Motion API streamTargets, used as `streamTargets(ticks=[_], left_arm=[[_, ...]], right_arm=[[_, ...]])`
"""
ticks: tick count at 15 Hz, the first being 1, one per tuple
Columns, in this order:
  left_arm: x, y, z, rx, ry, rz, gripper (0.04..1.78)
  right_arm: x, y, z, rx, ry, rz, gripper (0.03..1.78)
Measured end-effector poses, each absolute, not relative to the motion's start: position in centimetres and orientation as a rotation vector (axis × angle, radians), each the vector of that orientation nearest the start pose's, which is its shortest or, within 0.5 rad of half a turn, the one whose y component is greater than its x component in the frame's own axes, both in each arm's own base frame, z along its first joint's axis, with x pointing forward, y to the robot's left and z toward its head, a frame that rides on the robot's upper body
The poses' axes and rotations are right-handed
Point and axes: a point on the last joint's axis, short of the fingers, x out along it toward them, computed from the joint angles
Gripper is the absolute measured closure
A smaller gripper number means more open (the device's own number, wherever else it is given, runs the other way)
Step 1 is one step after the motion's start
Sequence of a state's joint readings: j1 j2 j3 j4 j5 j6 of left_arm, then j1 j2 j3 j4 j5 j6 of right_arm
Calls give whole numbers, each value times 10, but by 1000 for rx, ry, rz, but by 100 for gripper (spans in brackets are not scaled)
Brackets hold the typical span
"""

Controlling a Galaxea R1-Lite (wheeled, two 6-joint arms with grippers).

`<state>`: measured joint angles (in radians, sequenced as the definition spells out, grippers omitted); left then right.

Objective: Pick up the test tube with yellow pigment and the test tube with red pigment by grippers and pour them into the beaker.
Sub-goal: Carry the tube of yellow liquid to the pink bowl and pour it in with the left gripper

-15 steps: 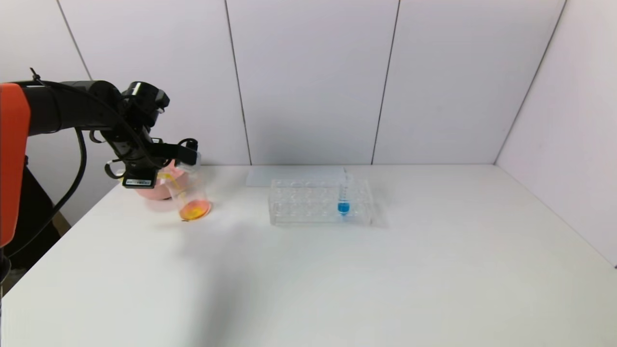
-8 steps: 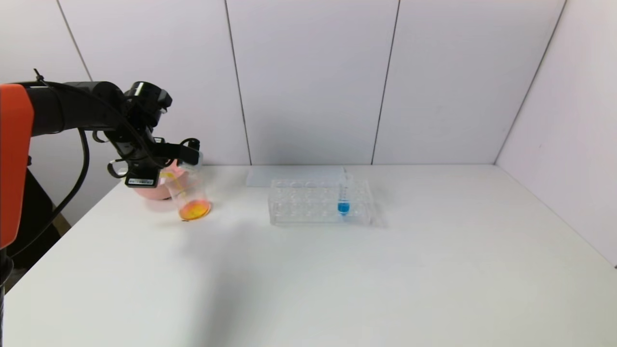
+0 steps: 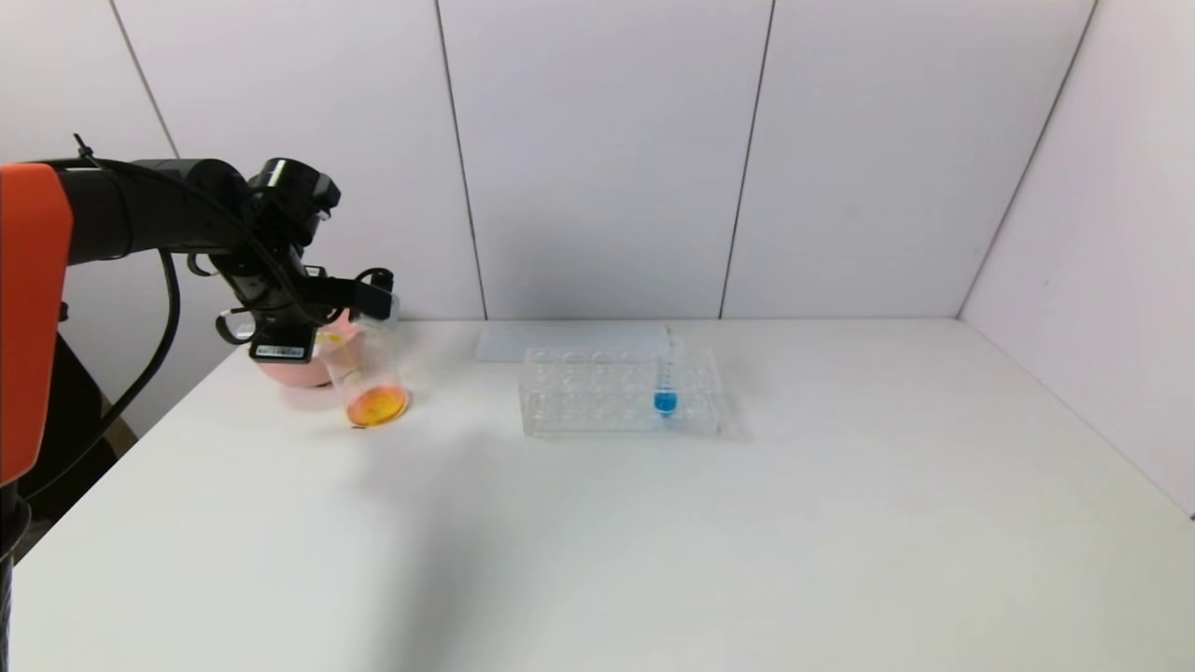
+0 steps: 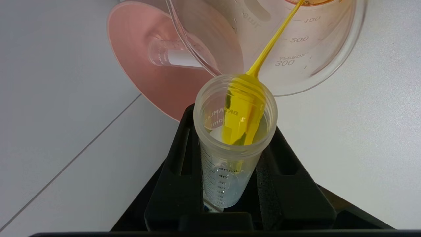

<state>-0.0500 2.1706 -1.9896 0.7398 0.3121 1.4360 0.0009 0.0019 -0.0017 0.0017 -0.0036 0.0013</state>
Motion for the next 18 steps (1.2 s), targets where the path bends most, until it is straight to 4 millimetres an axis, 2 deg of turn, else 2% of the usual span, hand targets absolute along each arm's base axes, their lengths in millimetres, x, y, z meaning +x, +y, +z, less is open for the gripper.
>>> streamTargets(ticks=[18], left_arm=[[414,-18,215,1487,917,-450,135]], right_arm=[[-23,0,76,1,2,-3,11]])
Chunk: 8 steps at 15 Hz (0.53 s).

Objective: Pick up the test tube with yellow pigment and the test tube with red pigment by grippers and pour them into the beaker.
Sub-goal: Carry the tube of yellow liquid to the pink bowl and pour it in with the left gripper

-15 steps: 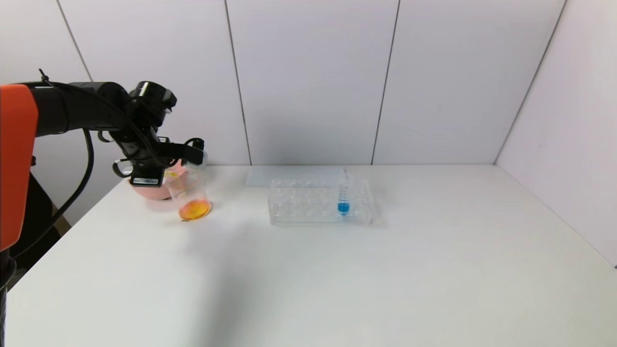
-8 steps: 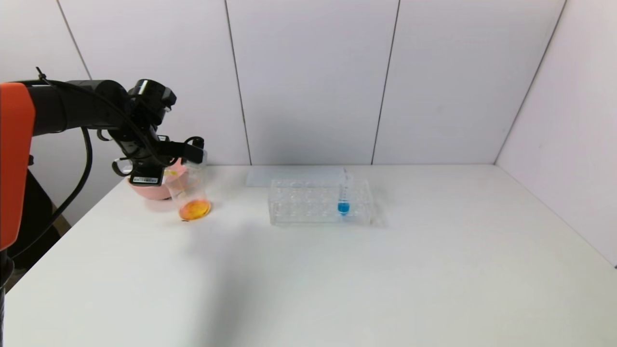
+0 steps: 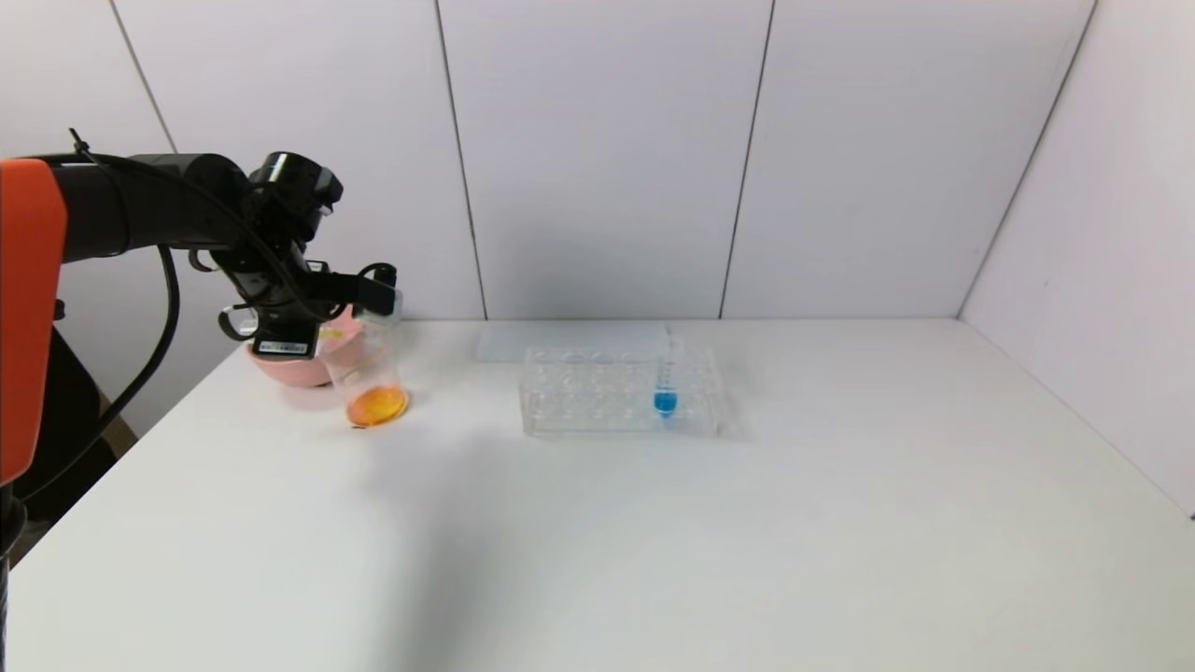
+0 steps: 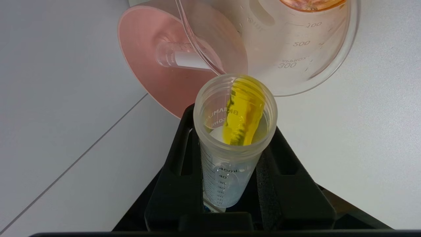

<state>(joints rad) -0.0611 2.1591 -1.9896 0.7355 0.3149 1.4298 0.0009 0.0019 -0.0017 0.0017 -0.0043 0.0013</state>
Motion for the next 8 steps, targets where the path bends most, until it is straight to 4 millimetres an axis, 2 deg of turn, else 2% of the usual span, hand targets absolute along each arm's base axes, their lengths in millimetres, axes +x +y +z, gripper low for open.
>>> streamTargets(ticks=[8], left_arm=[[414,-23,215,1503,918,-440,135]], right_arm=[[-23,0,76,2,2,-3,11]])
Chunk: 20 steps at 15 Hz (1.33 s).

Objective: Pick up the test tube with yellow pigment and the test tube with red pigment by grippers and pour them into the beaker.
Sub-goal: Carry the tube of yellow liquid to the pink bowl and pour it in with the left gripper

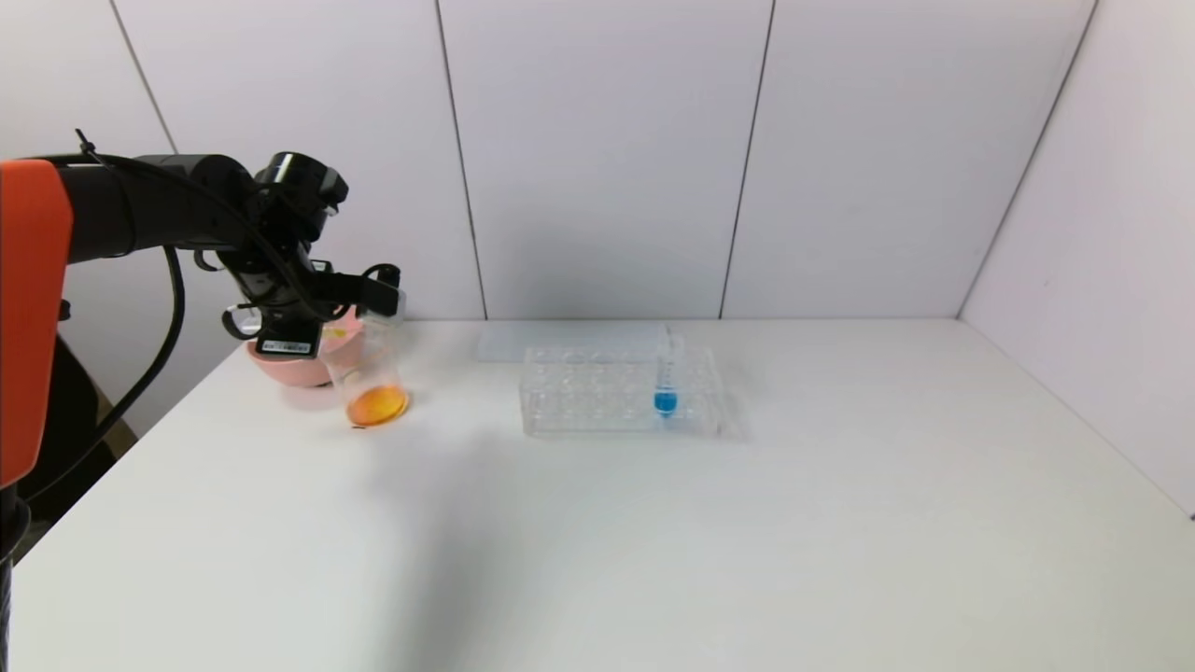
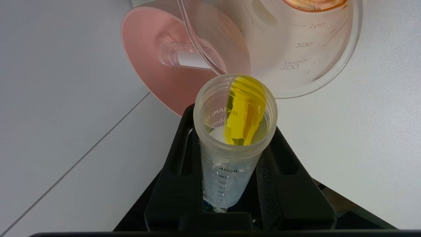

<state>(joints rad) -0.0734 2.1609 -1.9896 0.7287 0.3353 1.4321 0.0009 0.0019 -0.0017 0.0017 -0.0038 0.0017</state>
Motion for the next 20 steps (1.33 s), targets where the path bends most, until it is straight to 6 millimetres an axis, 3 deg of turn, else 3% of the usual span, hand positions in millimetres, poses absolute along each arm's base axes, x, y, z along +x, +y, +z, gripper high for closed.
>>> streamTargets(ticks=[20], left_arm=[[417,-30,212,1541,942,-408,135]], right_arm=[[-23,0,76,2,2,-3,11]])
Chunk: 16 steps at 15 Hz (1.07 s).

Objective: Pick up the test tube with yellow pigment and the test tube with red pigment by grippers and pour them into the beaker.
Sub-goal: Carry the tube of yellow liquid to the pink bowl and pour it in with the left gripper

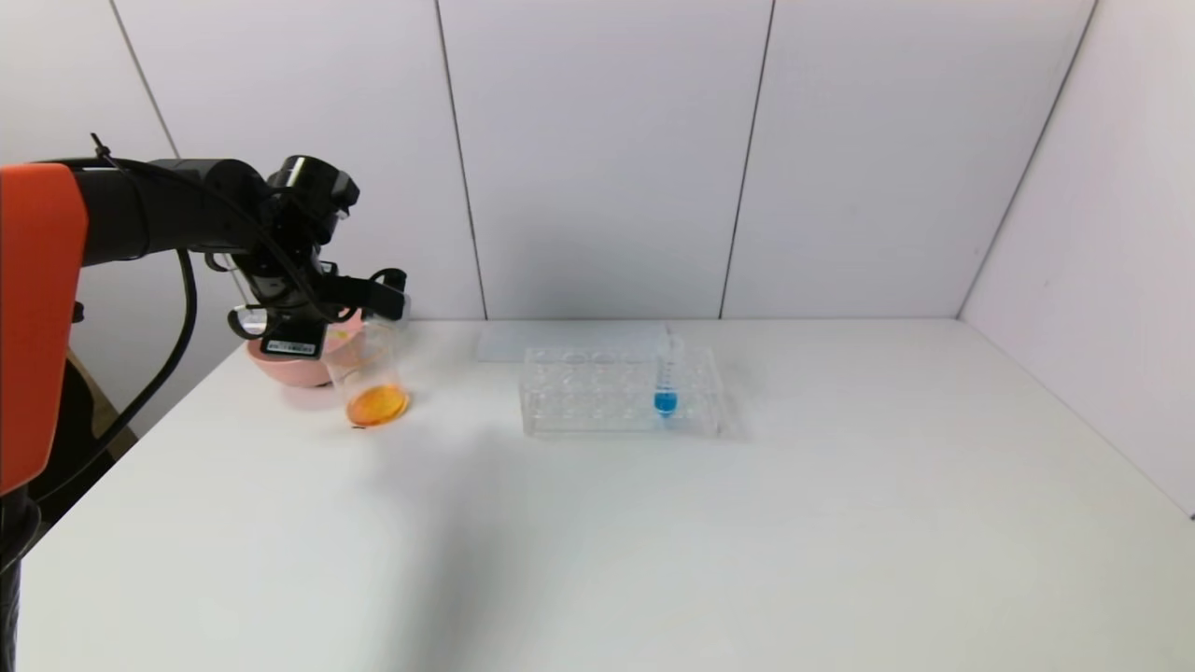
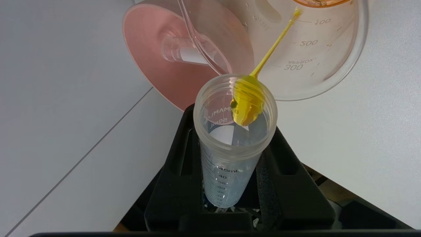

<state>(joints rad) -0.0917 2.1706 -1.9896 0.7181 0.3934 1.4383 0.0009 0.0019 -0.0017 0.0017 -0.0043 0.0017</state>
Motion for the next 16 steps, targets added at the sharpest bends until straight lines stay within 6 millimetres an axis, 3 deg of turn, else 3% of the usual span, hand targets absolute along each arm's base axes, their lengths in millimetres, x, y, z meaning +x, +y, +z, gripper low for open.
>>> streamTargets(ticks=[16], left_arm=[[415,-32,213,1562,957,-394,135]], right_arm=[[-23,0,76,2,2,-4,11]])
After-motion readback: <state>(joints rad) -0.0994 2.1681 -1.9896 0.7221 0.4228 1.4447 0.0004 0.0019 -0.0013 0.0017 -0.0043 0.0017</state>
